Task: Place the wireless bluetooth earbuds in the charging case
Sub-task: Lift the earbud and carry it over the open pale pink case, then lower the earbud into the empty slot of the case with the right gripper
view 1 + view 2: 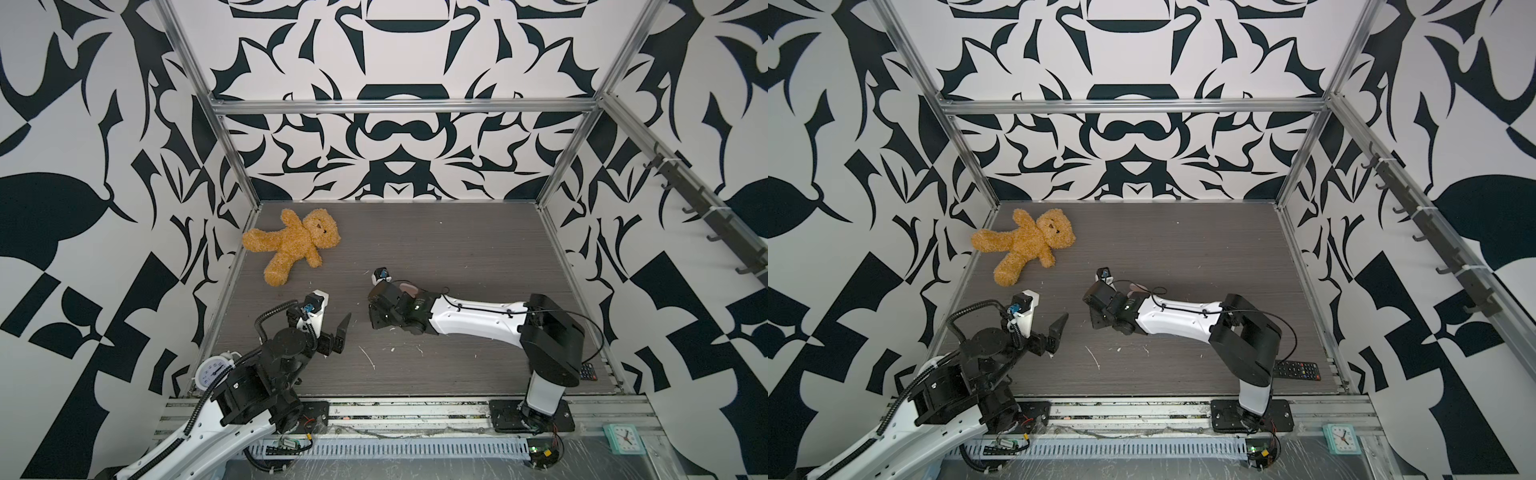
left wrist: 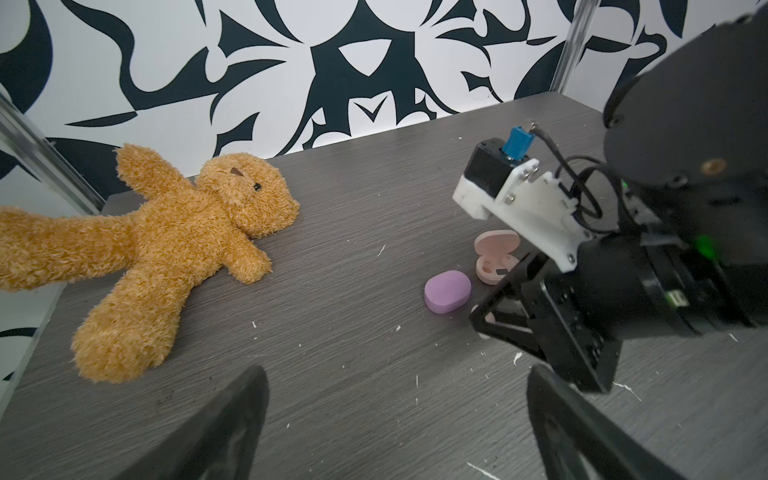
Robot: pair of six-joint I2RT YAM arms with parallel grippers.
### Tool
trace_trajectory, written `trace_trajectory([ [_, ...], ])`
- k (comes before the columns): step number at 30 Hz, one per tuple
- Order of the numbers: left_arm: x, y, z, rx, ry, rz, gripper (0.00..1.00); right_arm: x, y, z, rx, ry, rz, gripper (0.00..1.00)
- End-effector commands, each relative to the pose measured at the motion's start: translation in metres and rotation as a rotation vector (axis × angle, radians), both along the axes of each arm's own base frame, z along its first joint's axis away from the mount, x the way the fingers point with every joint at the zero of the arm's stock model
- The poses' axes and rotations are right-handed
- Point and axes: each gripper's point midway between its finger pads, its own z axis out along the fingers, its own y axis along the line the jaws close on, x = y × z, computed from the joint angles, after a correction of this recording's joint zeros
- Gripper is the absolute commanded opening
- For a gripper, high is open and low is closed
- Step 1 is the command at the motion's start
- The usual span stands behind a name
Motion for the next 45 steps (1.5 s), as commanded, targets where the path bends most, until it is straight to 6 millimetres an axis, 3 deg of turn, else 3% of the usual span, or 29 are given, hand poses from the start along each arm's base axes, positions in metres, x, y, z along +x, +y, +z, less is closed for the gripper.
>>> trace_trajectory([
  [1,-0.002,-0.006,-0.004,0.001,0.015,-0.029,0.99,0.015,-0.023,0.018,0.014,-0.052,-0.096,0.06],
  [9,-0.002,-0.011,-0.008,0.018,0.035,-0.051,0.99,0.037,-0.062,0.019,0.011,-0.087,-0.274,0.05],
  [16,-0.003,-0.013,-0.01,0.02,0.042,-0.063,0.99,0.046,-0.079,0.019,-0.014,-0.123,-0.378,0.03],
  [26,-0.007,-0.023,-0.016,0.028,0.073,-0.116,0.99,0.054,-0.087,0.02,0.009,-0.155,-0.471,0.03],
  [45,-0.008,-0.026,-0.018,0.033,0.083,-0.135,0.99,0.067,-0.085,-0.003,0.067,-0.101,-0.555,0.02],
])
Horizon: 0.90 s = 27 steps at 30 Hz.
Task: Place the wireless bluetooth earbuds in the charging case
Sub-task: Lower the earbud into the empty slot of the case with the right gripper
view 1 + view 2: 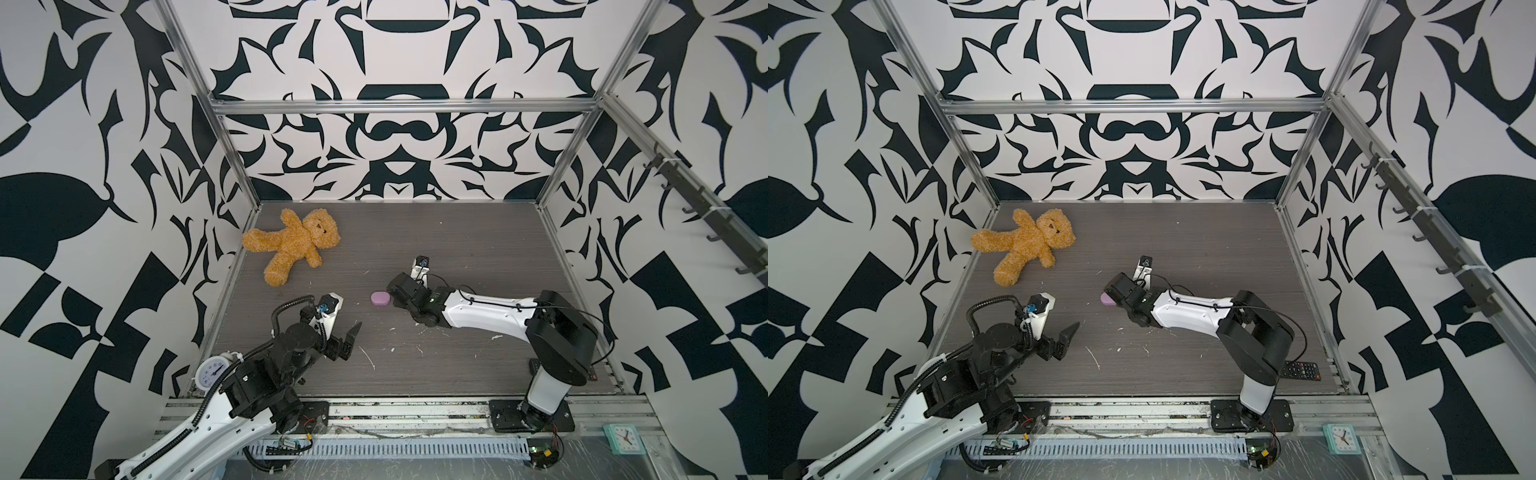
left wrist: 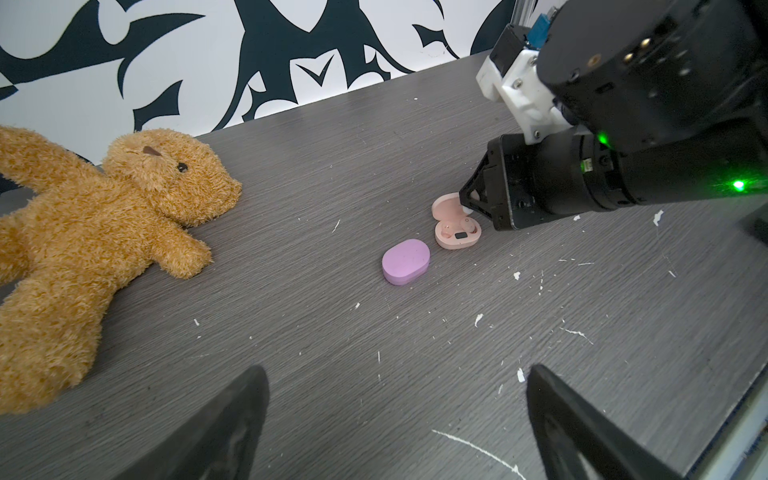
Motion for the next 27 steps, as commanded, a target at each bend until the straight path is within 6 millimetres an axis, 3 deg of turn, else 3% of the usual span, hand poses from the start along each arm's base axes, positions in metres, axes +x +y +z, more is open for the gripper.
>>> trace_trajectory([
  [1,-0.001,-0.001,0.002,-0.004,-0.004,-0.009,0.99,0.006,-0.001,0.004,0.039,-0.017,-0.036,0.02],
  [27,-0.002,-0.003,0.001,-0.005,-0.002,-0.02,0.99,0.013,0.011,-0.016,0.072,0.018,-0.056,0.01],
])
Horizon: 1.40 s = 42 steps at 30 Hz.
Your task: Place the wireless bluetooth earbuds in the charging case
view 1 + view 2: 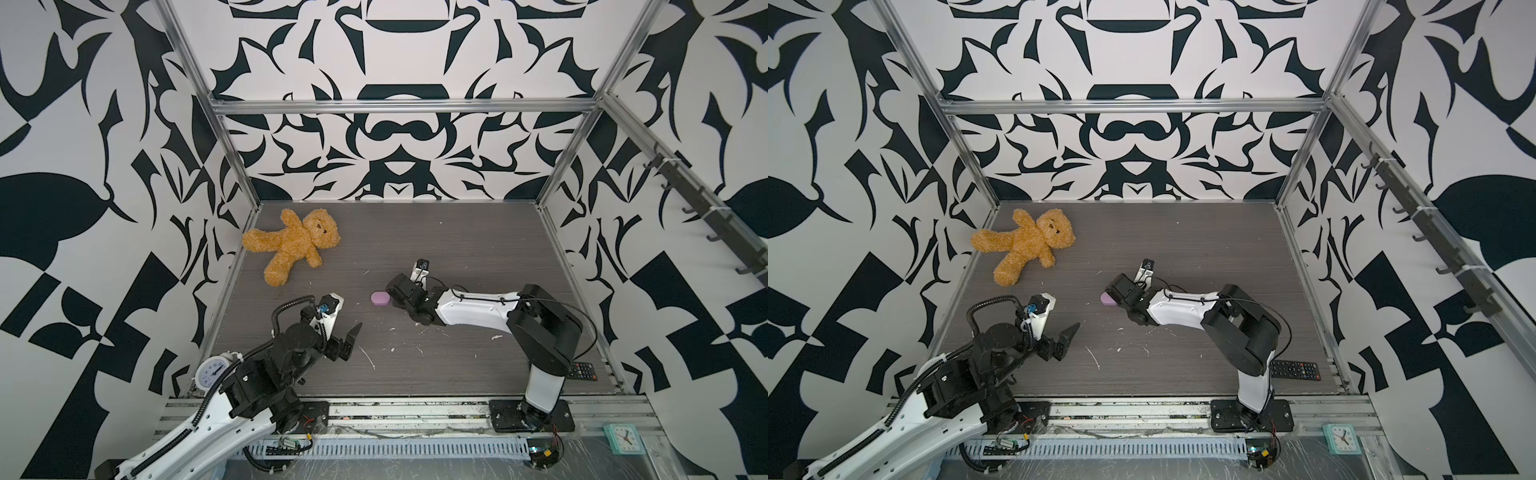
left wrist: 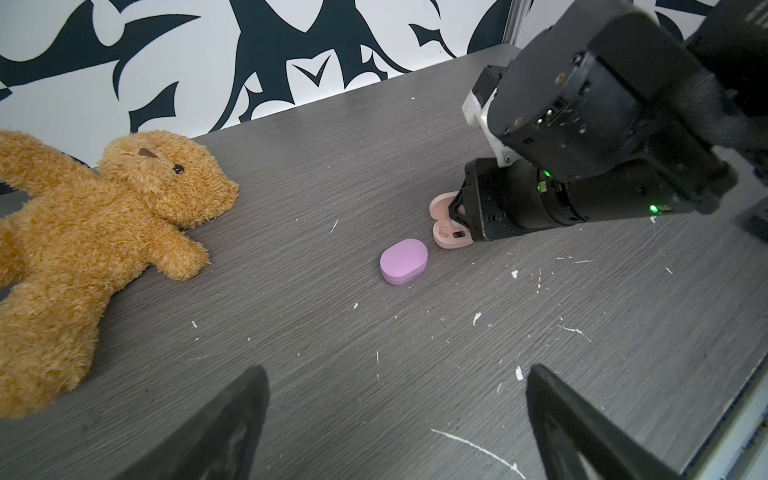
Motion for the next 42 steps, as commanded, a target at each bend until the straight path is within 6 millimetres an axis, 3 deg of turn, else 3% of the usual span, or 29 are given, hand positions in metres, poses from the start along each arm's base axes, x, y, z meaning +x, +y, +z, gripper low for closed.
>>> trace_trajectory([
  [1,-0.001,-0.001,0.002,-0.009,-0.002,-0.01,0.99,0.008,0.008,0.014,0.052,-0.029,-0.018,0.01],
  [42,-0.001,-0.002,0.0,-0.007,0.002,-0.011,0.99,0.007,0.016,-0.006,0.044,0.008,0.003,0.0],
])
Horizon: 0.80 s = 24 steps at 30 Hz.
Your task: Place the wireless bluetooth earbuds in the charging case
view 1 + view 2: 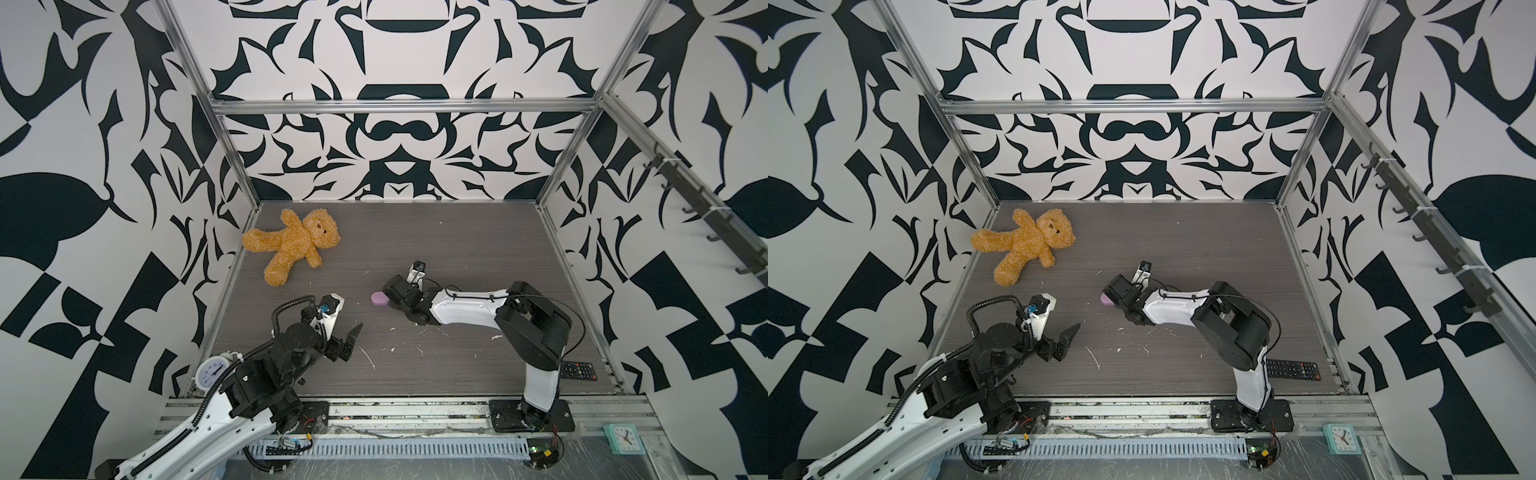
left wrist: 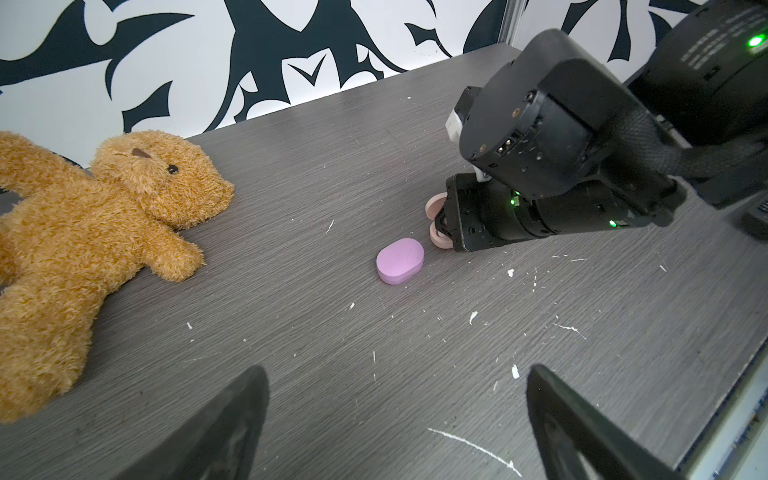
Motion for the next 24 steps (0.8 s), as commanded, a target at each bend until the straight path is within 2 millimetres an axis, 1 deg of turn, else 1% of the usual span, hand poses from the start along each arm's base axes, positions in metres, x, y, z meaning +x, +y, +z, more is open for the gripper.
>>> trace_trajectory([
  [1,-0.0001,-0.0007,0.0006,-0.005,-0.001,-0.004,0.99,0.0034,0.0047,0.0084,0.019,-0.013,0.002,0.0],
  [24,-0.0004,-0.0014,-0.0002,0.0,0.002,-0.008,0.99,-0.0051,-0.0021,0.0,-0.001,0.014,0.013,0.0],
])
